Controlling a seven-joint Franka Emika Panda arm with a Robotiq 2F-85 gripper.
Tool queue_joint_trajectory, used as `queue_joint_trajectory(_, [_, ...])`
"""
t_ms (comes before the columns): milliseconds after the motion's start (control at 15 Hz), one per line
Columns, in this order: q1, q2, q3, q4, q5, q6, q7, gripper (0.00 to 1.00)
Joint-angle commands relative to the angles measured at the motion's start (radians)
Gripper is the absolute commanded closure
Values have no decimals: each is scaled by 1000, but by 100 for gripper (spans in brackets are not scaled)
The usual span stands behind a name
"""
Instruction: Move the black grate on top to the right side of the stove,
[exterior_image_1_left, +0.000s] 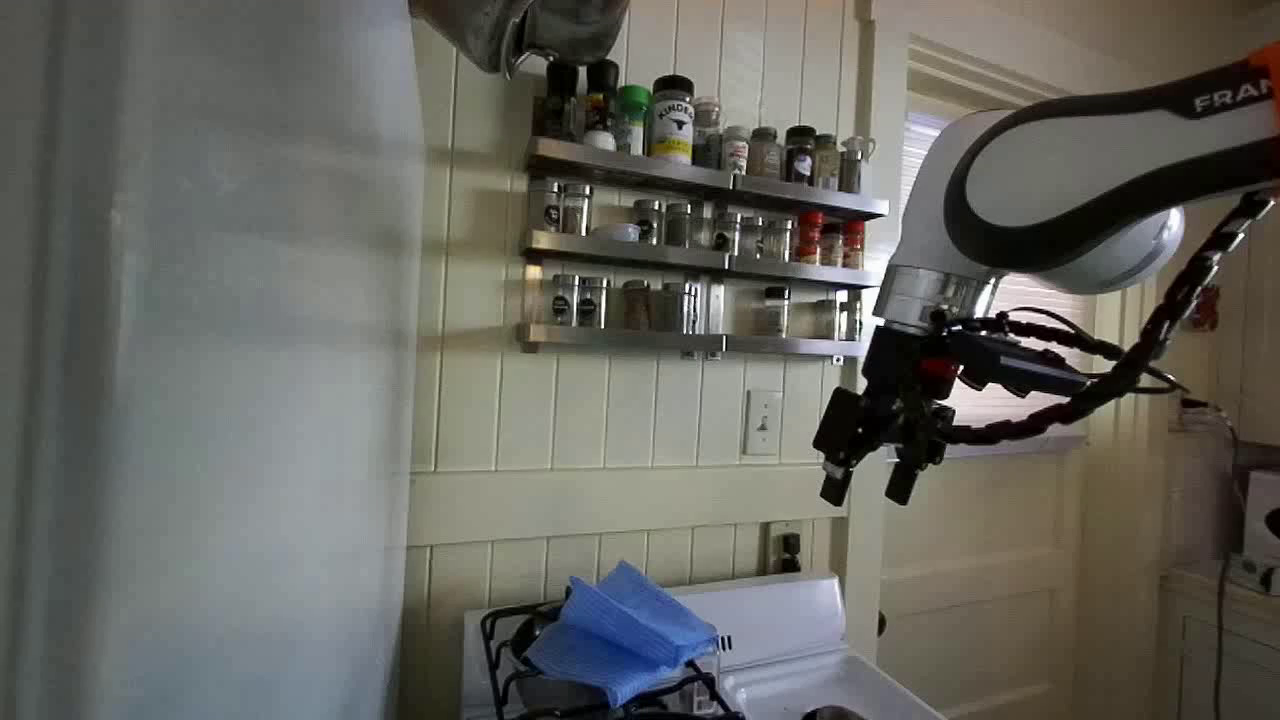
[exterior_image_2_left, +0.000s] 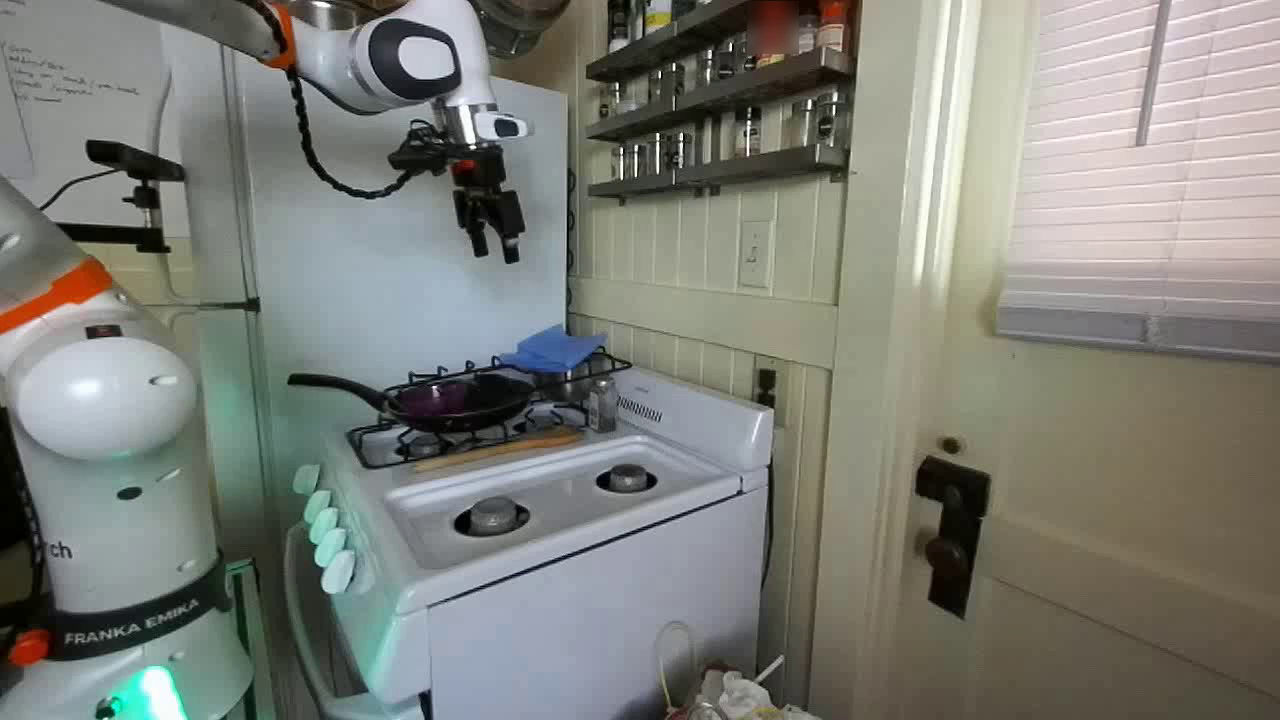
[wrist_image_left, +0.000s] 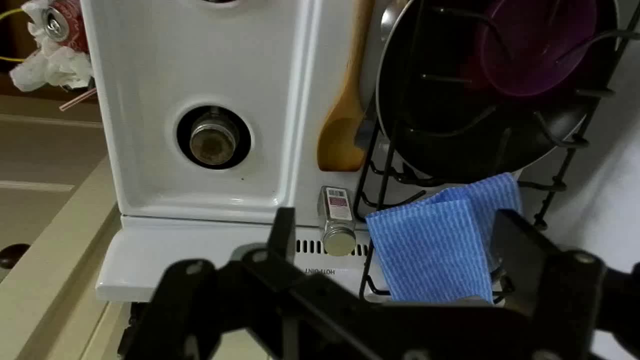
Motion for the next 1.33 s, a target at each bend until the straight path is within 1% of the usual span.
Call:
queue_joint_trajectory(0, [0,1,0,3,0,-2,0,0])
queue_joint_trajectory(267, [0,1,0,3,-1,-2,0,0])
queue_joint_trajectory(467, [12,76,28,34,-21,-51,-10,0])
queue_joint_trajectory(600, [36,126,33,52,-24,-99,-70,0])
queue_joint_trajectory(800, [50,207,46,83,-65,-150,-138,0])
queue_joint_trajectory(1133, [70,312,35,165,-137,-211,-345,0])
queue_joint_trajectory(1267, [78,363,37,217,-161,-208,-432,0])
